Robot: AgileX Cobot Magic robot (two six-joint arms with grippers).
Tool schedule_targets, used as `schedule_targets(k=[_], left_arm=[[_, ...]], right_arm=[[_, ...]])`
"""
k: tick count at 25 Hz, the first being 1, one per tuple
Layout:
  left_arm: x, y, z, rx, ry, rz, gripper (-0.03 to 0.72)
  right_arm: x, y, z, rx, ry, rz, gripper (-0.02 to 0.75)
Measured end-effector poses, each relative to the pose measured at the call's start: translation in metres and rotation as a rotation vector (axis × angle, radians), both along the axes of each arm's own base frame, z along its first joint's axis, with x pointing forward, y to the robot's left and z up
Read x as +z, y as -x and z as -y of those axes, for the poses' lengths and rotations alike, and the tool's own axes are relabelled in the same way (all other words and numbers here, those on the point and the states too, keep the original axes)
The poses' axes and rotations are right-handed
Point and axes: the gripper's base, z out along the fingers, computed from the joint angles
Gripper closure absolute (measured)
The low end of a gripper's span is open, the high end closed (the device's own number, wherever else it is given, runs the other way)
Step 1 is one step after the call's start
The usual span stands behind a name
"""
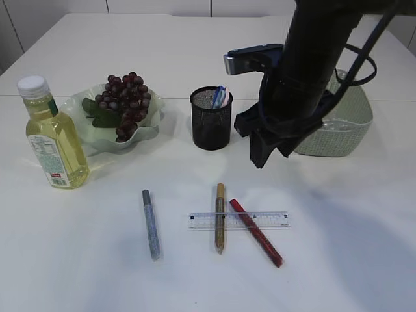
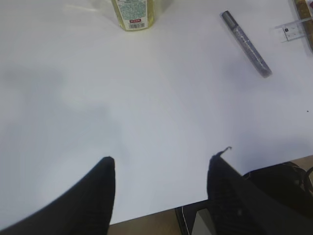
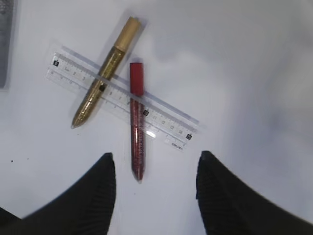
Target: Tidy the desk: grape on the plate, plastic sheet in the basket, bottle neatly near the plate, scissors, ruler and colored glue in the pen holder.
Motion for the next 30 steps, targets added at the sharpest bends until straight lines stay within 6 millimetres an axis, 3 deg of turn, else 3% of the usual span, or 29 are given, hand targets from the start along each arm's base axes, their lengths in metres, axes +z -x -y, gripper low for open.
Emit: schedule_targets(k=[6, 20, 27, 30], left_arm=[[0.0, 0.0, 0.0, 0.0, 0.002, 0.0, 0.253], [0.0, 0.0, 0.0, -0.001, 0.002, -0.002, 0.254], [0.0, 0.0, 0.0, -0.001, 0.002, -0.002, 0.254], [0.0, 0.0, 0.0, 0.0, 0.0, -0.002, 0.254]], right_arm=[[-0.009, -0.001, -0.006, 0.144, -0.034, -0.019, 0.266], [-0.009, -0.001, -0.009, 0.634, -0.022, 0.069, 0.264], [-0.014, 0.0, -0.014, 0.722, -0.046, 0.068, 0.261], [-0.021, 0.006, -0.028, 0.774, -0.045, 0.054, 0.251]])
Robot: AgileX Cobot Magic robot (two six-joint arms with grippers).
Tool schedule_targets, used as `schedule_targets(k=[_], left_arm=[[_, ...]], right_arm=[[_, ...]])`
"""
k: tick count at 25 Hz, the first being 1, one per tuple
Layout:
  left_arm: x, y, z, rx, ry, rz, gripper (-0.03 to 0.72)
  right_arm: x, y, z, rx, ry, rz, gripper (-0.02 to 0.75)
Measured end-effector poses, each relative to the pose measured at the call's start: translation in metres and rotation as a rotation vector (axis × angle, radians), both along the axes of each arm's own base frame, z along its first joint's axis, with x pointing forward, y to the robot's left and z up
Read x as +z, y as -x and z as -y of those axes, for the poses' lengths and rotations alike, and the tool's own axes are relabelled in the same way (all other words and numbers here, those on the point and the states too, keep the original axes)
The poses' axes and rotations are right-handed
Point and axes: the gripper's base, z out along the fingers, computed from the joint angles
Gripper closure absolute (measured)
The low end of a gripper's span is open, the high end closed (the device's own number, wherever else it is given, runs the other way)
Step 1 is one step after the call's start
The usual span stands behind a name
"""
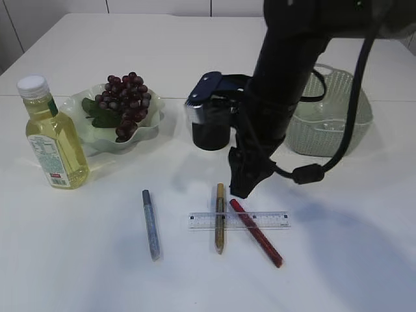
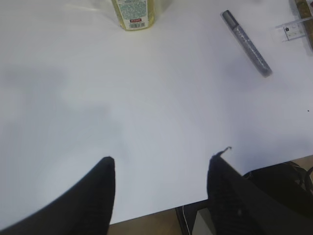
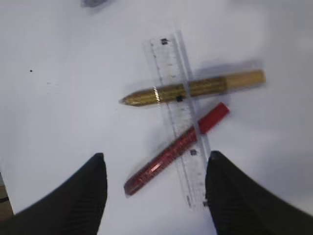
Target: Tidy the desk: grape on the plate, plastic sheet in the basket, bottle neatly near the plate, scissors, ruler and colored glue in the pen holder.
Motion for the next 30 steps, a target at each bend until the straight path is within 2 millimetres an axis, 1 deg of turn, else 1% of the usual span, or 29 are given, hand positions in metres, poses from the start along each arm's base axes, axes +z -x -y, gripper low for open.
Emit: schedule_targets(k=[4, 6, 8, 10, 12, 18, 22, 26, 30], left_arm=[[0.0, 0.0, 0.0, 0.0, -0.002, 0.0, 0.254], [0.0, 0.0, 0.0, 0.0, -0.002, 0.0, 0.253], [0.0, 0.0, 0.0, 0.0, -0.002, 0.0, 0.254], [0.0, 0.0, 0.0, 0.0, -0.002, 0.0, 0.254], [0.0, 0.0, 0.0, 0.001, -0.003, 0.001, 0.254], [0.0, 0.0, 0.0, 0.001, -0.003, 0.001, 0.254], [0.0, 0.0, 0.0, 0.001, -0.004, 0.001, 0.254], [0.0, 0.0, 0.0, 0.001, -0.004, 0.001, 0.254], [0.0, 0.0, 0.0, 0.001, -0.004, 0.001, 0.254]], right_arm=[[-0.014, 0.016, -0.032, 0.119, 0.013, -0.026, 0.216], [-0.024, 0.021, -0.043, 0.157, 0.018, -0.05, 0.213], [-0.036, 0.022, -0.049, 0.168, 0.015, -0.083, 0.21], [-0.043, 0.023, -0.052, 0.185, -0.001, -0.107, 0.209], [-0.046, 0.022, -0.055, 0.209, -0.025, -0.111, 0.208], [-0.051, 0.019, -0.061, 0.23, -0.074, -0.084, 0.208], [-0.051, 0.016, -0.063, 0.28, -0.09, -0.032, 0.208], [-0.053, 0.009, -0.063, 0.284, -0.076, 0.042, 0.208], [-0.067, 0.003, -0.061, 0.291, -0.022, 0.048, 0.208]])
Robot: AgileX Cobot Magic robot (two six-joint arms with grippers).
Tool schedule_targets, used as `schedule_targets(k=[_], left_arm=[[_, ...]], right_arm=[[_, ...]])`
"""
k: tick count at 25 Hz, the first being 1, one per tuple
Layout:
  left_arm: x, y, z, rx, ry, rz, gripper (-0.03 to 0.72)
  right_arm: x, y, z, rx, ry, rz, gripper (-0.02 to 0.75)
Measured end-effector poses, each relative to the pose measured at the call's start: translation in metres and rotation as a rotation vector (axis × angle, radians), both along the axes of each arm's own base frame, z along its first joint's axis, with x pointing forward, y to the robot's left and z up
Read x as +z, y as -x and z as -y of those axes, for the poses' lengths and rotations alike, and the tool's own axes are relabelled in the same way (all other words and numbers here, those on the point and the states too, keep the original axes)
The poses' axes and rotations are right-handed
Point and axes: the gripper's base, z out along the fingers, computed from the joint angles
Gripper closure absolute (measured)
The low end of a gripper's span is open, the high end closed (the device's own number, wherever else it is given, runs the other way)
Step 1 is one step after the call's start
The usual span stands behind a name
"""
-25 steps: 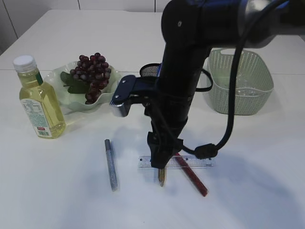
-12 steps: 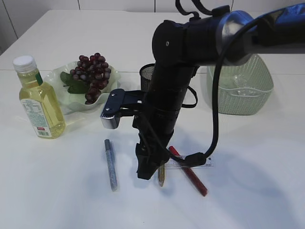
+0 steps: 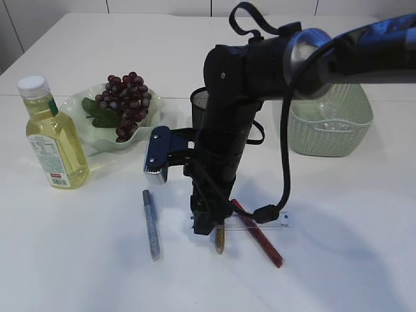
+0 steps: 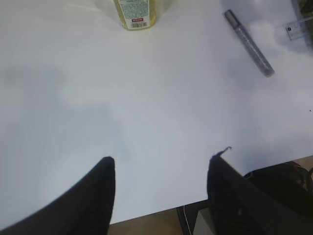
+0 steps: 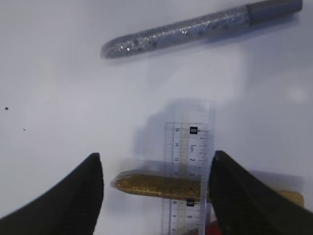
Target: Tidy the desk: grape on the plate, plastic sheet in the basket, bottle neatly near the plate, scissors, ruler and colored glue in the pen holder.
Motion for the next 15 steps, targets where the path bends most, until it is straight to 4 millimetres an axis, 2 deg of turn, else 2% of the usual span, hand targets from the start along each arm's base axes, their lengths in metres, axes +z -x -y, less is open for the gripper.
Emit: schedule_targets(k=[8, 15], left_arm=[[0.0, 0.0, 0.0, 0.0, -0.001, 0.0, 0.253], [0.0, 0.0, 0.0, 0.001, -0.002, 0.0, 0.254]], right_arm=[[-0.013, -0.015, -0.008, -0.006, 0.015, 0.011, 0.208], [-0.019, -0.017, -0.006, -0.012, 0.054, 0.003, 0.208]])
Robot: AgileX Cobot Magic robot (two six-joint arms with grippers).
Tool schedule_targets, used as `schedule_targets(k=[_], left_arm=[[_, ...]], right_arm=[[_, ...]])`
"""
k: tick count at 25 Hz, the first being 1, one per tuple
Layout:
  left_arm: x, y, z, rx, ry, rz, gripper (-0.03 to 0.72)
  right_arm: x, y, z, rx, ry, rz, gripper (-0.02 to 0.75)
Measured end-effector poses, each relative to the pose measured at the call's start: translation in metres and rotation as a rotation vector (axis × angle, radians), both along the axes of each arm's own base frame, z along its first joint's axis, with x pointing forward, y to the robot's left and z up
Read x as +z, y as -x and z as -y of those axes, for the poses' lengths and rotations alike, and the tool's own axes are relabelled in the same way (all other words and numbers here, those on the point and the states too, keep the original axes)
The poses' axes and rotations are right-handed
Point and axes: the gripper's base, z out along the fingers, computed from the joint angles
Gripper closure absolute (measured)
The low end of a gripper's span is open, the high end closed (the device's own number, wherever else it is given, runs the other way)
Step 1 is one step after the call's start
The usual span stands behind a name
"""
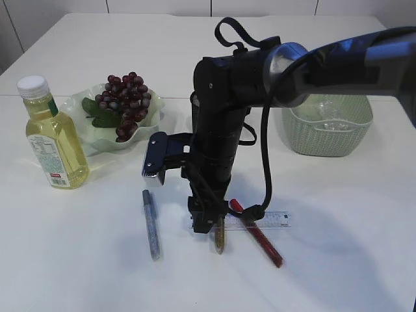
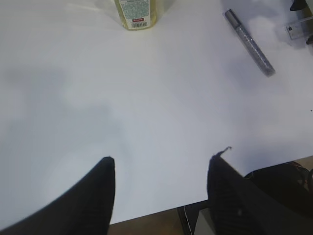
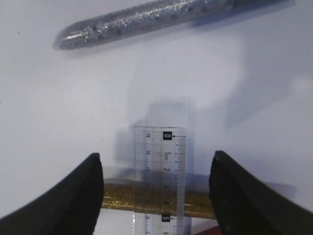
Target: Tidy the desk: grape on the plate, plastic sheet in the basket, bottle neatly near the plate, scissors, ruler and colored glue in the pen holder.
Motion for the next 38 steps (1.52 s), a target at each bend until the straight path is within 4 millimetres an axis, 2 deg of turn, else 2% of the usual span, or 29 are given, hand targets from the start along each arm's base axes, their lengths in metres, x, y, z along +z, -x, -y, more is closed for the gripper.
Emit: schedule_targets(k=[18, 38], left_arm=[[0.0, 0.0, 0.0, 0.001, -0.004, 0.001, 0.254], [0.0, 0.0, 0.0, 0.001, -0.004, 0.001, 0.254]], right_arm=[[-0.021, -0.001, 0.001, -0.018, 0.043, -0.039, 0.209], [-0.02, -0.002, 0.0, -0.018, 0.04, -0.034, 0.209]])
